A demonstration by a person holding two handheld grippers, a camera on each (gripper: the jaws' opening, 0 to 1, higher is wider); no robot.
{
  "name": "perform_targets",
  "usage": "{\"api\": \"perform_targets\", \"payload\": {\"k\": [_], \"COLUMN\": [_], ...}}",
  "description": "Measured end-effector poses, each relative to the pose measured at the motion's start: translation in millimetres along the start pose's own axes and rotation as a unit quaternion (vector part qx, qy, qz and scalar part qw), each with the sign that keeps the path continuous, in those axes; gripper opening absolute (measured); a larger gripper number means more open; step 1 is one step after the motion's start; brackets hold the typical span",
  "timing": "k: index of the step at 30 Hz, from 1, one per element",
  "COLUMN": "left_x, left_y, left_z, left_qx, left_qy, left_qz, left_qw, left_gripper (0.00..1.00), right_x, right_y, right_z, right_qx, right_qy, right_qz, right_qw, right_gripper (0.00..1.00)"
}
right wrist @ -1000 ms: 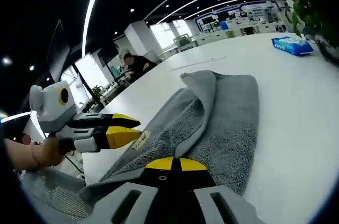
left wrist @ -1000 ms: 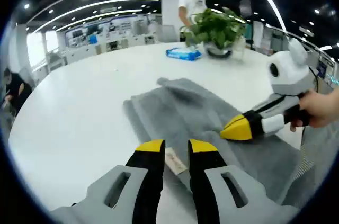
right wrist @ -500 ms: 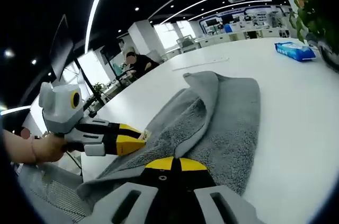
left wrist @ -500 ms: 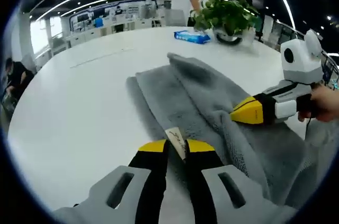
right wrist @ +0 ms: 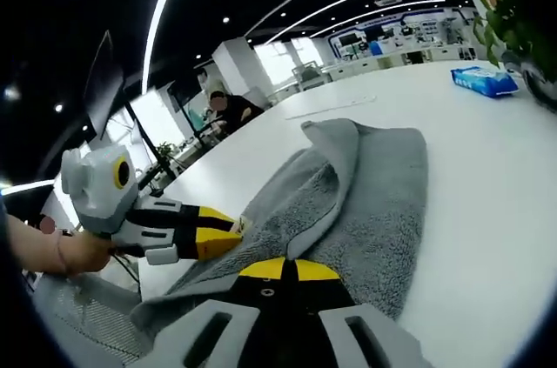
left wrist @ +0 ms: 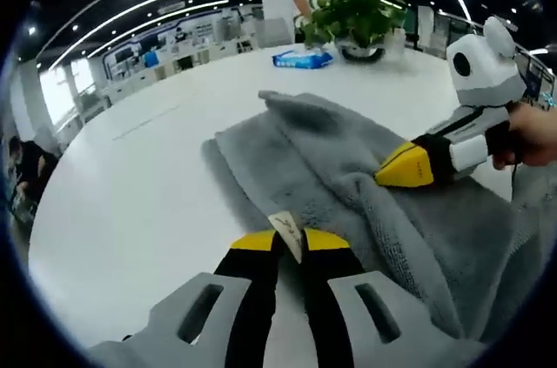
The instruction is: Open the folded towel by lifting each exposed corner and separating the folded layers until the towel lies flat within the target outline without major curled edges
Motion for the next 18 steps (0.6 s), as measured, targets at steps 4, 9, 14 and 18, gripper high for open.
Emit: {"api": "perform_targets", "payload": {"k": [4,9,14,18], "left_x": [0,-1,-1,-1], "left_y": [-0.4,-1.6,-2.8,-6.9], "left_z": [-0.5,-0.2,-0.6,0.5], "left_qx": [0.001,-0.003,0.010,0.004], "left_qy": [-0.001,-0.002,-0.001,-0.003], "left_qz": [0.001,0.003,-0.002,-0.005], "left_qw": [1.0000,1.0000,0.9999,1.0000], "left_gripper": [0.08,0.07,0.07,0.07], "right_x": [-3,-5,-12,-18], "right_y": [0,1,6,15], "right_z": [-0.9,-1.7,-4.5,-7.8], "right_qx": [0.006,0.009,0.016,0.025], "right_qy": [-0.001,0.002,0.007,0.018], "right_qz": [-0.002,0.001,0.007,0.020], "right_qw": [1.0000,1.0000,0.9998,0.9993], "right_gripper": [0.00,0.00,0.00,0.00]}}
Point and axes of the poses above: the point that each gripper's makers call its tool centre point, and the gripper's own axes: x roughly forward along the fingers, y roughly to its right, z roughly out of its underside, the point moved 7 cm from there along -x, roughly backward along the fingers, and after that the axes turned 13 degrees about -y, right-handed, at the moved point
